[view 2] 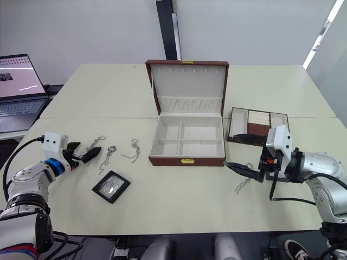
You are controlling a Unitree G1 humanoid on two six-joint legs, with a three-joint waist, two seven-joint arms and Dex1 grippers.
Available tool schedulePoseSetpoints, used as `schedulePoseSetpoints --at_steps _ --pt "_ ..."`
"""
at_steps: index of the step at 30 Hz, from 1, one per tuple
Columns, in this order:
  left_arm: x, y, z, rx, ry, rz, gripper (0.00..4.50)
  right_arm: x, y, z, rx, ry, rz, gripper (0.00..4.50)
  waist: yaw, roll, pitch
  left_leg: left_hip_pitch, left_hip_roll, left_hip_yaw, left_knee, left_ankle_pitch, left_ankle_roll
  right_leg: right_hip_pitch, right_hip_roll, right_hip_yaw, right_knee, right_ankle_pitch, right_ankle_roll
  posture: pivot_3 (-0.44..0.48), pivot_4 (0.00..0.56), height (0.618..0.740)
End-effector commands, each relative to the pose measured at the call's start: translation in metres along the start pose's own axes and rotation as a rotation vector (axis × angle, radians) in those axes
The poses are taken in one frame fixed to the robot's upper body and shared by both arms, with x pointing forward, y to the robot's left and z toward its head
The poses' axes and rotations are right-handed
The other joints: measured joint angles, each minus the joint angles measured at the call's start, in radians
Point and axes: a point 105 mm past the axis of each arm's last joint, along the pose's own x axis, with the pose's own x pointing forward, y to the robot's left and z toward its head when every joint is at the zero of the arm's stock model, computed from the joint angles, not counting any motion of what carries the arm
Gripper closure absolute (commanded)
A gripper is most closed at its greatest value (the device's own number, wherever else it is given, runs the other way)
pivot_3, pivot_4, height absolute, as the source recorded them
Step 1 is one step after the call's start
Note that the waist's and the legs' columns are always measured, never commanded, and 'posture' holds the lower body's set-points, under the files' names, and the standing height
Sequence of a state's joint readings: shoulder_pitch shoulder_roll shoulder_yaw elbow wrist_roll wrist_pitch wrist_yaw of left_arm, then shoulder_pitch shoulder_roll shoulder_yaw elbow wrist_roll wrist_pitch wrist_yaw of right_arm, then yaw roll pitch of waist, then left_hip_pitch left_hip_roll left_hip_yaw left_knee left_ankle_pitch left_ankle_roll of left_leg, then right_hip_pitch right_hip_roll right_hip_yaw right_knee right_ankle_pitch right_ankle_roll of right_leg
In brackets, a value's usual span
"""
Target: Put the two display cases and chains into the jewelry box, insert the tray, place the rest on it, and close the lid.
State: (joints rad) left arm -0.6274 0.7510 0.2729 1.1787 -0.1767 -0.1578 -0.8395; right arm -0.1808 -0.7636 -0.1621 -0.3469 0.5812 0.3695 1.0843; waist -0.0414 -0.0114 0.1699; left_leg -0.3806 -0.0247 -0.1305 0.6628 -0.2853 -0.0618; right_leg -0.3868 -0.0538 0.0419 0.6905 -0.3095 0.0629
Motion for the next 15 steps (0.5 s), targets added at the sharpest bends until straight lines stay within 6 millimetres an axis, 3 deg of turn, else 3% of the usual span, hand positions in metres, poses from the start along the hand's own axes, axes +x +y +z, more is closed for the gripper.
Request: schedulePoseSetpoints --at_steps 1,15 --pt "0.0053 -0.0077 -0.0082 -0.016 0.039 -0.026 0.0 0.0012 -0.0001 0.0095 -0.023 -0.022 0.007 0.03 0.002 0.0 0.0 0.0 0.0 0.0 0.0 0.0 0.0 0.0 0.0 0.0 0.0 0.0 0.0 0.0 0.15 0.74" --pt "0.0108 -0.0079 -0.0108 -0.046 0.066 0.001 0.0 0.0044 -0.0006 0.0132 -0.025 -0.019 -0.002 0.03 0.007 0.0 0.0 0.0 0.0 0.0 0.001 0.0 0.0 0.001 0.0 0.0 0.0 0.0 0.0 0.0 0.15 0.74"
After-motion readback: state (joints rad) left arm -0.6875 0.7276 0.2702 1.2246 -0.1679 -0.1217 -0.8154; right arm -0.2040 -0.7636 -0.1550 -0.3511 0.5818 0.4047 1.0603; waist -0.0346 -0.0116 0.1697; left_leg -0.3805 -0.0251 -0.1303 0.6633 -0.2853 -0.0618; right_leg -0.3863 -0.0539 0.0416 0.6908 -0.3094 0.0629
